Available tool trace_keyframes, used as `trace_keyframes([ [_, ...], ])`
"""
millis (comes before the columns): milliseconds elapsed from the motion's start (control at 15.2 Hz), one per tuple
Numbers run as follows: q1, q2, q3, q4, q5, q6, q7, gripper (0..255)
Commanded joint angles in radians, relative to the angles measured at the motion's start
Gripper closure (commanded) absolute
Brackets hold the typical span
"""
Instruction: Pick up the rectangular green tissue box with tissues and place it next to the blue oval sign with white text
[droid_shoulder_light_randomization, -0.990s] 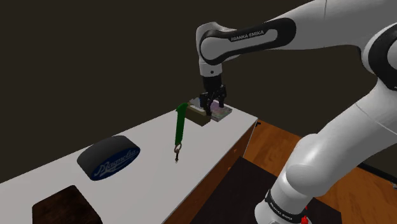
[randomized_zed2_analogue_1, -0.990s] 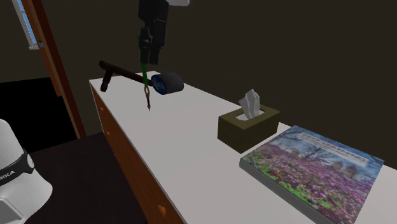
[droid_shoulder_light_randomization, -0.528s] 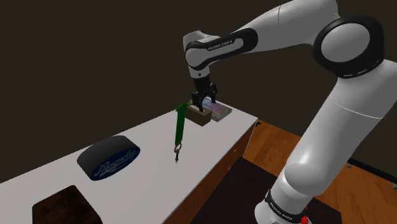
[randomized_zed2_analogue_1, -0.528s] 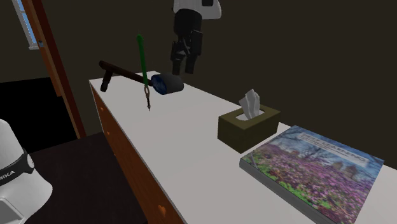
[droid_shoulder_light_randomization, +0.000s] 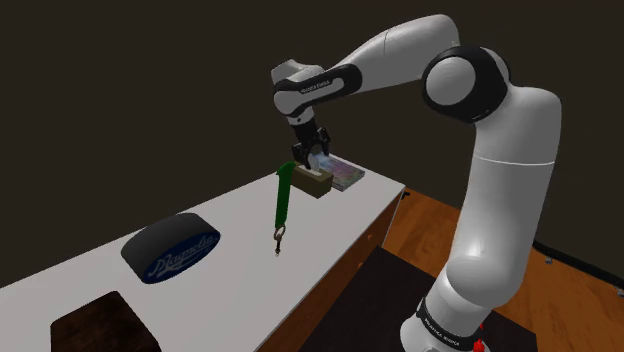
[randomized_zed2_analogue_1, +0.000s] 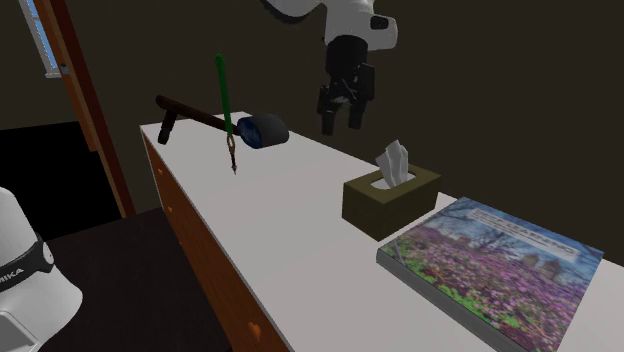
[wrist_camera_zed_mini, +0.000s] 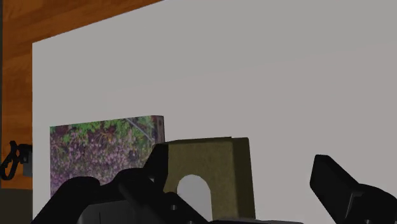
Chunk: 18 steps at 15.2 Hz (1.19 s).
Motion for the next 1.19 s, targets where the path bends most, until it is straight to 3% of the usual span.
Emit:
trace_keyframes([
  [0, -0.002, 0.074, -0.012, 0.086, -0.031, -0.017, 0.001, 0],
  [330, -0.004, 0.279, -0.045, 0.345, -0.092, -0.077, -0.013, 0],
  [792, -0.026, 0.261, -0.052, 0.238, -0.101, 0.016, 0.002, 0],
  [1122, -0.028, 0.26, -0.053, 0.23, -0.102, 0.023, 0.003, 0],
])
